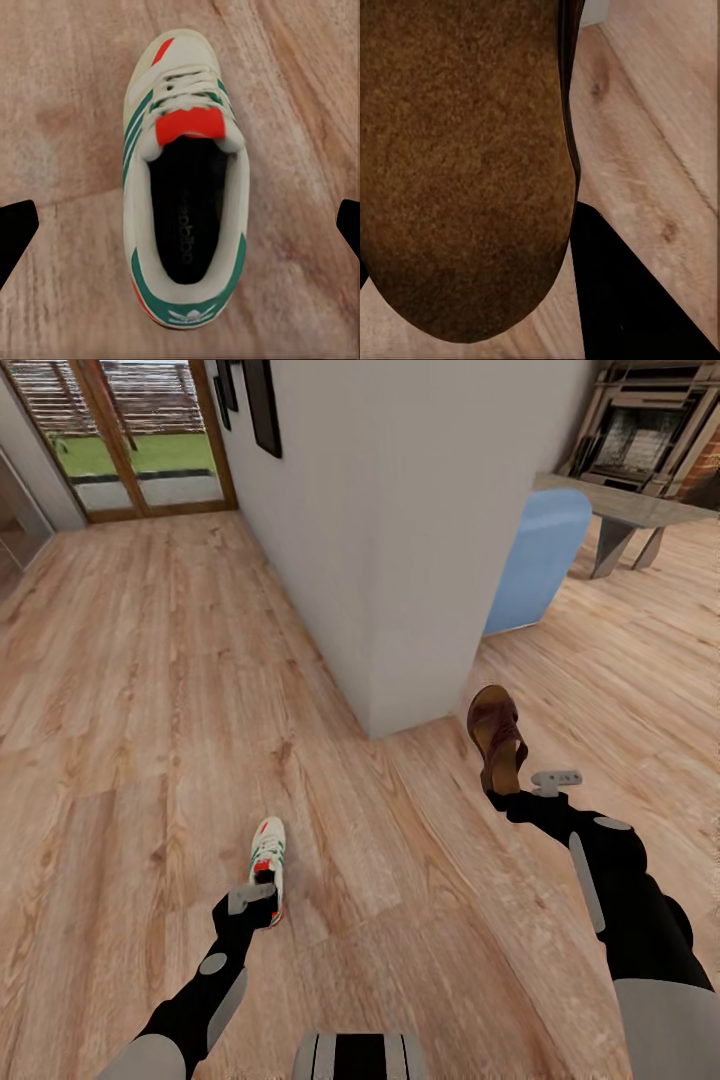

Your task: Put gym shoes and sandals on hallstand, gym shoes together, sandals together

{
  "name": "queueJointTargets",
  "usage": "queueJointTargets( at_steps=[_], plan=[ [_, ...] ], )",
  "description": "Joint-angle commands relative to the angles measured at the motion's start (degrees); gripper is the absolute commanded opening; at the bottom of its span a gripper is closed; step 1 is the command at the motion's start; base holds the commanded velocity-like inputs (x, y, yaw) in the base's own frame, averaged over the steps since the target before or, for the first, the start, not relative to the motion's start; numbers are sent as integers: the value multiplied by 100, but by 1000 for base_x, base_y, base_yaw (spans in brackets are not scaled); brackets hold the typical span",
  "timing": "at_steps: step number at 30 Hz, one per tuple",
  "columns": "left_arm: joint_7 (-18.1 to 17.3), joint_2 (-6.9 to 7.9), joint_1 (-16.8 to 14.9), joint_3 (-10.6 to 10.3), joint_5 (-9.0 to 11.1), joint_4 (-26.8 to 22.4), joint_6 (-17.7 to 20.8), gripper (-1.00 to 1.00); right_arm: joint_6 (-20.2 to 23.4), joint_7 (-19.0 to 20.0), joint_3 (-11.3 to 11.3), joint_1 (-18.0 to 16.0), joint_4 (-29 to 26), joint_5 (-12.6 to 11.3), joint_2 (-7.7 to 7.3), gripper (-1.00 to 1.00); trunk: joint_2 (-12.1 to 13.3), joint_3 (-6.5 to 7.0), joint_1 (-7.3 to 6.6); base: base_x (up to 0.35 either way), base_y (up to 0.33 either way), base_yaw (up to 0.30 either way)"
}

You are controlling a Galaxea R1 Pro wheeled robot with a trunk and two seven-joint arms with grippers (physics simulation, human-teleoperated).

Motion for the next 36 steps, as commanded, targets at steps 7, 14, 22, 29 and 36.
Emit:
queueJointTargets(
  at_steps=[7,14,22,29,36],
  plan=[
    [23,3,-3,-22,58,3,-28,100,34,23,-7,-5,-8,6,3,-100,-11,-224,17,0,0,-134],
    [15,18,-3,-12,58,3,-85,100,34,23,-7,-3,-8,6,6,-100,-21,-412,35,0,0,-54],
    [22,27,-3,-4,75,17,-381,100,32,23,-7,-2,-14,10,7,-100,-22,-436,37,0,0,-2],
    [20,29,-3,0,76,16,-406,100,28,23,-7,-4,-16,10,8,-100,-27,-529,48,0,0,0],
    [19,29,-3,-3,68,13,-407,100,31,23,-7,-2,-11,7,8,-100,-37,-733,66,0,0,0]
  ],
)
